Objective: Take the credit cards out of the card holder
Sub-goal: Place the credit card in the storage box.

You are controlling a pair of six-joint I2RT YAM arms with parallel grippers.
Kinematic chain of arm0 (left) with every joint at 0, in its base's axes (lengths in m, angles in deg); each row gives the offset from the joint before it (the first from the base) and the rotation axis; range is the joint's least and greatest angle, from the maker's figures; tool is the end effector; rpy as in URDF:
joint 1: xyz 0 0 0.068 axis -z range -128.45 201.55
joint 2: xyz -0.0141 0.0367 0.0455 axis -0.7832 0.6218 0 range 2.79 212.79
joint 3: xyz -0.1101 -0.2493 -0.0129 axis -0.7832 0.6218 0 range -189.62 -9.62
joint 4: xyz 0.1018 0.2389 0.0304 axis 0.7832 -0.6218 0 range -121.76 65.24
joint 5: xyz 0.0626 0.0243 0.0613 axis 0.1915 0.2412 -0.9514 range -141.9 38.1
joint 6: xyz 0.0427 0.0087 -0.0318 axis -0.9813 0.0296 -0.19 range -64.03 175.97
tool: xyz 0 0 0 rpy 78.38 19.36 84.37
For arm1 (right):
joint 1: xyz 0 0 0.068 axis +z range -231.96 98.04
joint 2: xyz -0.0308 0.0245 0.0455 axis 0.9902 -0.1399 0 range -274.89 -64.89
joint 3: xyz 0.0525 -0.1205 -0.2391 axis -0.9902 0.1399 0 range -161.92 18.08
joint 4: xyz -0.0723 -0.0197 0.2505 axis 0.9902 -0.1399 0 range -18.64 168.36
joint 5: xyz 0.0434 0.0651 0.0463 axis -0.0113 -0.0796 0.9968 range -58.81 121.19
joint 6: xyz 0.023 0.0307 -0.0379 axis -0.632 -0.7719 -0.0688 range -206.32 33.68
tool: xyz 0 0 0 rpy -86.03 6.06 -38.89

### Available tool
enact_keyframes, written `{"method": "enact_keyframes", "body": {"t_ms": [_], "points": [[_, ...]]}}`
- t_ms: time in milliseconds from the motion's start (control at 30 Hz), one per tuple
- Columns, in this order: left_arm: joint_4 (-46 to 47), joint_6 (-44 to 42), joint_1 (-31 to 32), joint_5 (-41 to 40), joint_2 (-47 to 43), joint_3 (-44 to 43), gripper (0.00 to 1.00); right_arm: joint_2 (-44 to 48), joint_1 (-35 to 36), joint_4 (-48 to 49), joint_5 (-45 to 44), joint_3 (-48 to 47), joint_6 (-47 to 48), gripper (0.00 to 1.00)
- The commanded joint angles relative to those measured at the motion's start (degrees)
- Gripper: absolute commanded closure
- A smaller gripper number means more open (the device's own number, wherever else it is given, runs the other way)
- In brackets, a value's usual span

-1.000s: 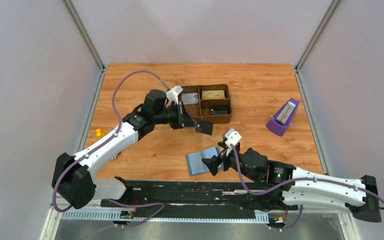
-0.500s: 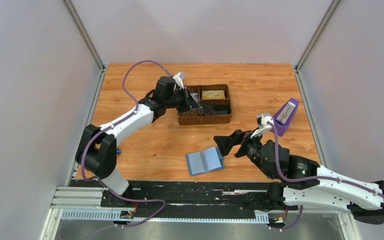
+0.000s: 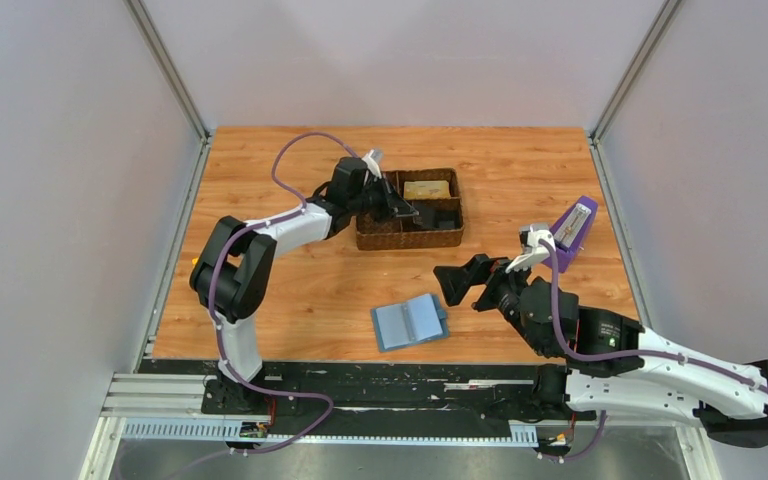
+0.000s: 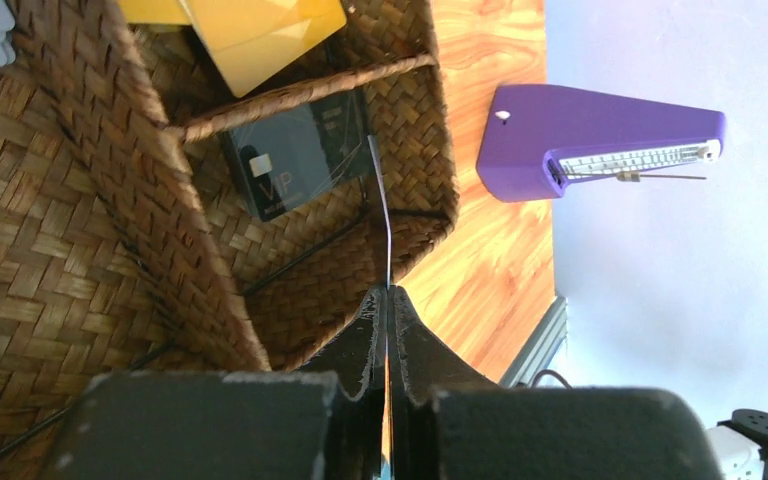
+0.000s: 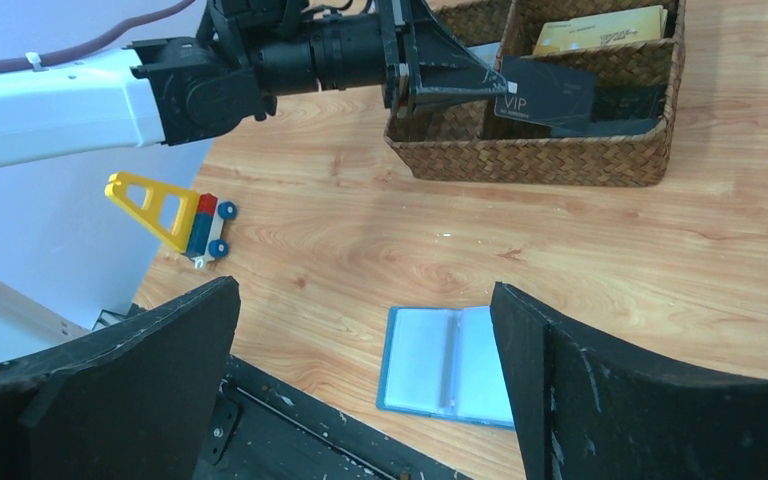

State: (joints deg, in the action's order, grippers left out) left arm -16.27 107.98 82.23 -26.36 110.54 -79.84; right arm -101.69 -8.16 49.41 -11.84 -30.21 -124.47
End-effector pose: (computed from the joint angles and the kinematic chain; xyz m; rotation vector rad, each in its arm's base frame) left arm 0.3568 -0.2296 0.2117 -0.1237 2.3105 -1.2821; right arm 0.0602 0.1200 0.3492 -0.0544 1.8451 0.6873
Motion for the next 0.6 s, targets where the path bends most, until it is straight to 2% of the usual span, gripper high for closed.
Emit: {"method": "enact_keyframes", "body": {"t_ms": [0, 567], "points": [[4.8, 0.4, 0.2, 0.1, 0.2, -2.7, 1.0, -0.7, 0.2, -1.0, -1.1, -1.5, -1.6, 0.0], [9.1, 2.3, 2.1, -1.0, 6.6, -3.8, 1.0, 0.5, 0.2, -1.6, -0.7, -0.4, -2.6, 0.0]]}}
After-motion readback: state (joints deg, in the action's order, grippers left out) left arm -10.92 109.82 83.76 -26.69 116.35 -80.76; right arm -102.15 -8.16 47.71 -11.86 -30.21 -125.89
